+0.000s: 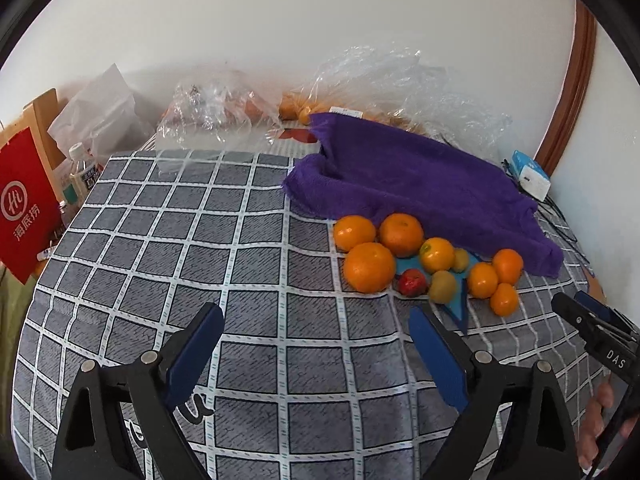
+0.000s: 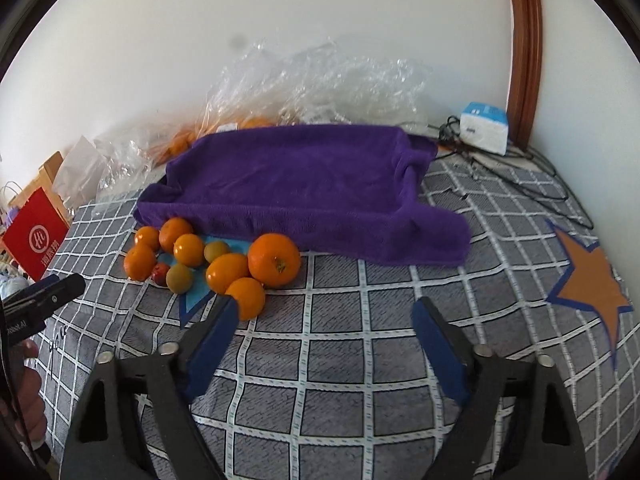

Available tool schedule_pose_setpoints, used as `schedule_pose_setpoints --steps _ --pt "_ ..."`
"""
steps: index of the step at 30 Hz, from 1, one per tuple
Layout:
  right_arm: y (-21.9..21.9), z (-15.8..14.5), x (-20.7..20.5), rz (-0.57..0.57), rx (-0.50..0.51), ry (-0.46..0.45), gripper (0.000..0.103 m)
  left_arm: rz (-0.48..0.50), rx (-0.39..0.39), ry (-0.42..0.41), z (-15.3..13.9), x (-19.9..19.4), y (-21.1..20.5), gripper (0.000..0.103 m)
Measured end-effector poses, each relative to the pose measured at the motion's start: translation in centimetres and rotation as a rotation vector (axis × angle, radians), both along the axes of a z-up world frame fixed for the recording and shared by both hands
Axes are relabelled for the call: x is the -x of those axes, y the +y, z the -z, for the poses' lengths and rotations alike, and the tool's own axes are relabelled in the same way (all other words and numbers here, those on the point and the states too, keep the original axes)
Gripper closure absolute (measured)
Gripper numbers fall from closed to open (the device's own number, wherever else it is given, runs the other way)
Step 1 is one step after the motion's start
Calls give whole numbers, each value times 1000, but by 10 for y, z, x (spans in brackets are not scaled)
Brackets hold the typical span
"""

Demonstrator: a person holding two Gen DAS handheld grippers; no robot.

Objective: Organize fruits
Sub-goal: 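Close the right gripper on a large orange while the left gripper grasps another orange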

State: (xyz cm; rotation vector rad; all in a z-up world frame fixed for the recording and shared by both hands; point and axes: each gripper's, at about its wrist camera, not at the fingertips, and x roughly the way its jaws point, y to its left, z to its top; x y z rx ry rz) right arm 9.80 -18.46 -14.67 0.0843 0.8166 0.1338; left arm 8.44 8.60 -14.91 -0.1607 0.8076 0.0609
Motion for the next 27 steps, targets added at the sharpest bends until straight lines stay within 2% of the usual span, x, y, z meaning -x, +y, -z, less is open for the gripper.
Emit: schedule_pose_setpoints --steps 1,6,10,15,17,18,20,24,27 --pt "3 4 -3 -6 -6 10 34 -10 -1 12 4 -2 3 10" --pt "21 17 -15 -48 -51 41 51 -25 -10 43 13 -8 10 11" --pt "30 23 -22 -81 -87 61 51 -38 -28 44 14 -9 13 11" --pt "46 31 -28 -119 -67 82 51 -18 -19 36 14 -14 11 11" --pt "51 36 -33 -128 -55 91 57 4 -9 44 15 -15 7 11" --pt "52 38 -35 -130 -46 99 65 14 -4 45 16 -16 5 11" --pt "51 39 -36 -137 -55 90 71 22 -2 39 16 -17 1 11" --pt "41 33 -30 -143 -69 79 71 26 27 24 12 -25 -5 11" --pt "26 27 -16 -114 -15 20 71 24 64 36 12 -37 -8 11"
